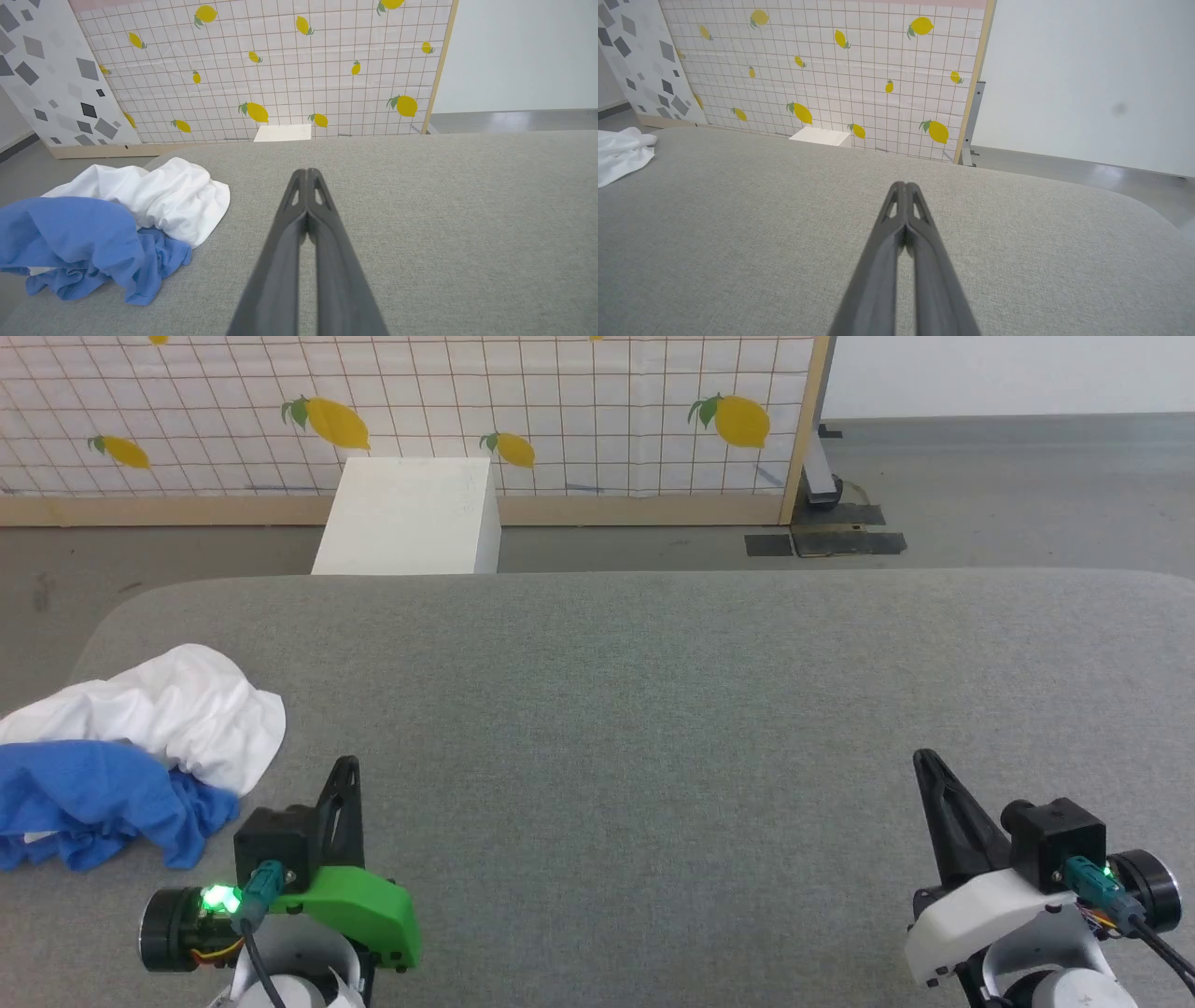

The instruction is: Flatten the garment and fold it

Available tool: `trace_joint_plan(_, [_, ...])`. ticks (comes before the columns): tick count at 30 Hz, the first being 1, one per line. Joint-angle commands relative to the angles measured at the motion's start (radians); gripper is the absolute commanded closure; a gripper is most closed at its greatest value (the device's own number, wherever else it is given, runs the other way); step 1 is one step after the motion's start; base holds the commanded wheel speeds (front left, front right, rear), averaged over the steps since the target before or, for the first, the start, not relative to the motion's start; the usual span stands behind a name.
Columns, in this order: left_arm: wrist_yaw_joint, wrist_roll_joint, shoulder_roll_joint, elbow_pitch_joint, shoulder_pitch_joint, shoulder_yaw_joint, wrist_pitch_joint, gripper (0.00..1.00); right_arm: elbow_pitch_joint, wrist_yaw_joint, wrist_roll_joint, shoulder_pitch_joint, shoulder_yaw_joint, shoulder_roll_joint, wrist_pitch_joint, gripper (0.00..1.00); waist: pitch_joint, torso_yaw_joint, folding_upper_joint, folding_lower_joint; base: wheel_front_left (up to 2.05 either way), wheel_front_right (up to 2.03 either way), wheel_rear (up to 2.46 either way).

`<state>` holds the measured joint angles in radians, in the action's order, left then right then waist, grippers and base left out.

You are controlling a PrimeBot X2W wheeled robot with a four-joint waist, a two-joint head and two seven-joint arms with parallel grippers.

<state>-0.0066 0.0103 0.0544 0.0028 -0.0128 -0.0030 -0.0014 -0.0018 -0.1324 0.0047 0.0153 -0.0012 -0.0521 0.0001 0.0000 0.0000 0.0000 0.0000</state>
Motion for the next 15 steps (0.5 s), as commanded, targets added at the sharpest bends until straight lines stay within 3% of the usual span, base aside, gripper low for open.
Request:
trace_joint_plan(1, [0.007,-0.010,-0.004,-0.003,0.013,0.003,0.001,1.00,0.002,0.002,-0.005,-0.015,0.001,0.002,0.000,1.00,0.000,0.000,0.0000,0.0000,0.00,0.00,0.00])
trace_joint_plan(15, [0.007,-0.010,-0.004,-0.003,0.013,0.003,0.001,1.00,0.002,0.002,-0.005,-0.015,0.001,0.002,0.000,1.00,0.000,0.000,0.0000,0.0000,0.00,0.00,0.00])
